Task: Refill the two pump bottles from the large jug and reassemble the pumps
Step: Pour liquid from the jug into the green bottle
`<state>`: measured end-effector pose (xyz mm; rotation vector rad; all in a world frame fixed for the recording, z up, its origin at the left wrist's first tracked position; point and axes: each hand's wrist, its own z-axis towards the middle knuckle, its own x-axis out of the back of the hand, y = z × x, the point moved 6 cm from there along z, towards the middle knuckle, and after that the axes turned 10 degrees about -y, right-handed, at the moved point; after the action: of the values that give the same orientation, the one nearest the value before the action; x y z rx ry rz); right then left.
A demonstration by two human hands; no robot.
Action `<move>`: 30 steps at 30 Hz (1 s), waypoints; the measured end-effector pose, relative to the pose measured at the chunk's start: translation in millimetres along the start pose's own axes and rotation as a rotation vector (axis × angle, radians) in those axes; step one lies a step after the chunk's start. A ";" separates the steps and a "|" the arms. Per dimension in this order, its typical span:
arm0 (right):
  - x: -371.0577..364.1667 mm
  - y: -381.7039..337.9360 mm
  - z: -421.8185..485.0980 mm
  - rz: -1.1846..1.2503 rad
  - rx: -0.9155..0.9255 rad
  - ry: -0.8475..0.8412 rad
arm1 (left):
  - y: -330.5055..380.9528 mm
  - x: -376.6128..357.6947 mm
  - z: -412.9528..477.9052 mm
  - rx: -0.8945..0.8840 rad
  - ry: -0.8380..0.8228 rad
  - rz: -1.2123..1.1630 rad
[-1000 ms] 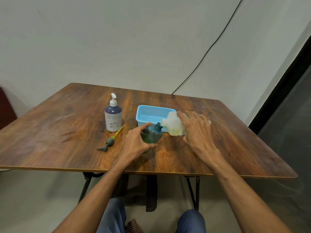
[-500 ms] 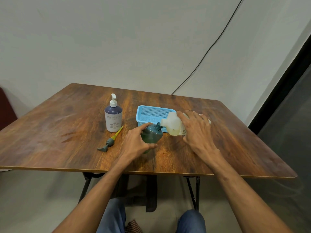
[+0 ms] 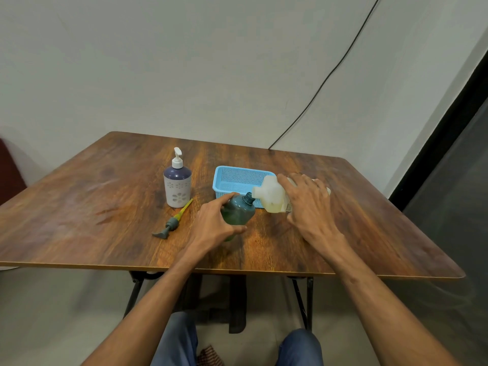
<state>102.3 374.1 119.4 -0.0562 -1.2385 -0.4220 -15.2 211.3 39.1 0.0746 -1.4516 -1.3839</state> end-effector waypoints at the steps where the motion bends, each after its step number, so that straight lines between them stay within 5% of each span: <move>1: 0.3 0.2 -0.1 -0.002 -0.001 0.000 | 0.0 0.0 0.1 0.000 0.002 0.005; 30: 0.5 0.4 -0.6 0.006 -0.009 -0.019 | 1.1 0.5 -0.7 -0.016 0.011 -0.016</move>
<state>103.1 374.1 119.8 -0.0719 -1.2545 -0.4224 -14.3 210.8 40.0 0.0838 -1.4331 -1.4061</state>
